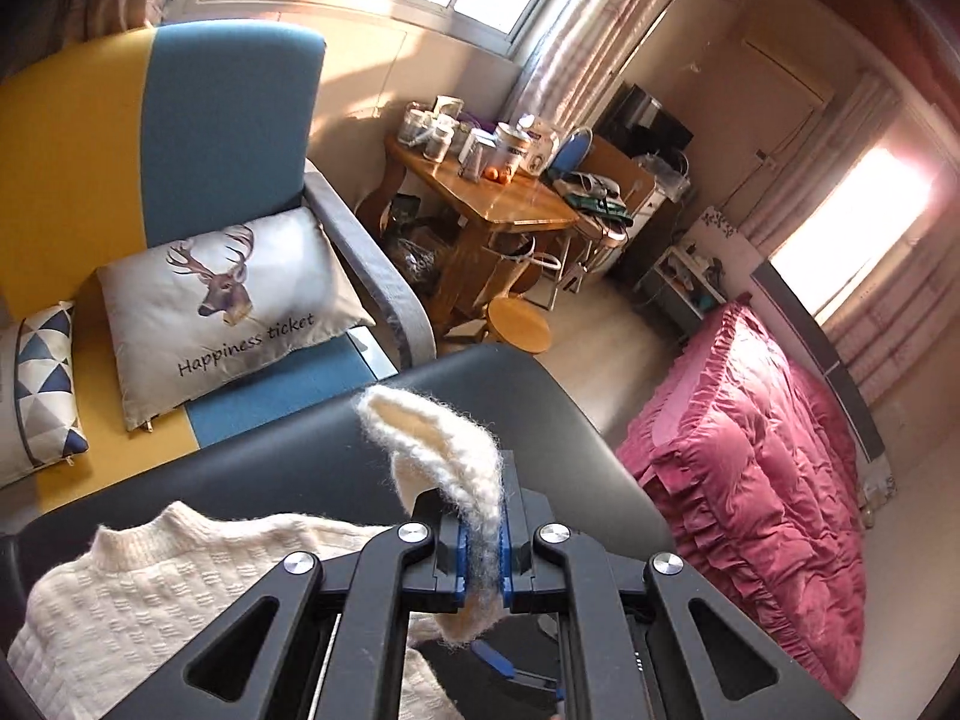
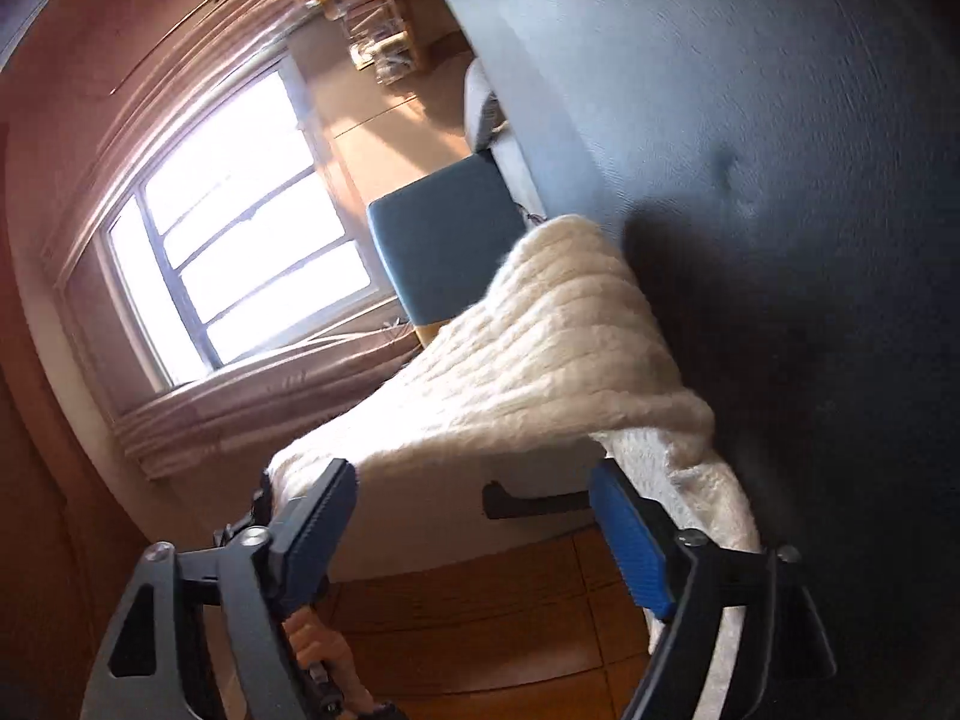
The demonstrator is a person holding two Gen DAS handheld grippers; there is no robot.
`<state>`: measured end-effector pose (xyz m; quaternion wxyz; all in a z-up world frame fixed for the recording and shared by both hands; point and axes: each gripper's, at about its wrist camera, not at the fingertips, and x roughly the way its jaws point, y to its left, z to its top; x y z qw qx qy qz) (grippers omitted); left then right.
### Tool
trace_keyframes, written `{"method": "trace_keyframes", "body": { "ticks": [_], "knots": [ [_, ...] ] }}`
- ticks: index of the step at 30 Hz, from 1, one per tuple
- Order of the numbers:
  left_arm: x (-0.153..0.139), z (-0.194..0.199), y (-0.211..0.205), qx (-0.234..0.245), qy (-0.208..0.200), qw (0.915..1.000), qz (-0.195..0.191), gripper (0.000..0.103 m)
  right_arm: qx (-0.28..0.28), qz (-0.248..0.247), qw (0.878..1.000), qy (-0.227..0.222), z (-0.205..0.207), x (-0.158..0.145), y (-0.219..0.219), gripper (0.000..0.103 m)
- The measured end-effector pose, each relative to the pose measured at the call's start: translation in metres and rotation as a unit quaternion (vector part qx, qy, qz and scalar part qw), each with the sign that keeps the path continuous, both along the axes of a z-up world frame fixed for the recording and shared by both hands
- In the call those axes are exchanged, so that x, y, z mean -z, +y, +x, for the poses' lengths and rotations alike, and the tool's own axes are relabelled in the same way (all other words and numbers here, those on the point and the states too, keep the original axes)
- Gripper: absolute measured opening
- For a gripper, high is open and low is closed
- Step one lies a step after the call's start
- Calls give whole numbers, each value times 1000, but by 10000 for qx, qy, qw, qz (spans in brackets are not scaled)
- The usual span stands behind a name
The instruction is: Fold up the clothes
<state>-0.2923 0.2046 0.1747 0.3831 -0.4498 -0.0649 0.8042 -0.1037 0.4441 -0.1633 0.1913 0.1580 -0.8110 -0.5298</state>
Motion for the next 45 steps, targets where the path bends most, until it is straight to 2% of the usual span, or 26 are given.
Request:
{"method": "trace_keyframes", "body": {
  "ticks": [3,5,10,13,18,22,27,32,35,37,39,40,42,45],
  "knots": [
    [-6,1,-27,-76,21,9998,155,7,76,-217,9993,-302,-17,13,-17,90],
    [-10,2,-44,-126,35,9996,258,7,108,-299,9990,-327,-29,16,-24,90],
    [-7,6,-96,-359,72,9981,486,7,201,-122,9978,-618,-52,15,-29,90],
    [4,10,-136,-639,92,9961,598,7,332,215,9959,-813,-57,11,-24,90],
    [63,6,-217,-1463,-303,9864,691,7,205,937,9916,-867,-61,-4,-22,90],
    [135,5,-262,-1985,-818,9757,440,7,2,1290,9875,-903,-65,-8,-28,90],
    [209,6,-291,-2392,-1322,9617,203,7,-273,1654,9814,-940,-70,-14,-38,90],
    [254,9,-297,-2484,-1516,9566,-163,7,-550,2036,9736,-874,-71,-20,-46,89],
    [248,6,-296,-2391,-1298,9623,7,7,-718,2593,9606,-696,-75,-34,-52,88],
    [233,4,-296,-2340,-1034,9665,223,7,-844,2998,9484,-601,-76,-44,-57,87],
    [223,2,-293,-2313,-731,9701,119,7,-979,3494,9292,-701,-76,-48,-63,83],
    [228,1,-291,-2338,-719,9695,-152,7,-1063,3735,9180,-809,-76,-48,-66,82],
    [249,-3,-291,-2306,-926,9673,-506,7,-1202,3856,9097,-963,-75,-40,-70,82],
    [277,3,-305,-2395,-1413,9598,-377,7,-1241,3791,9113,-1020,-75,-32,-69,82]
  ]
}}
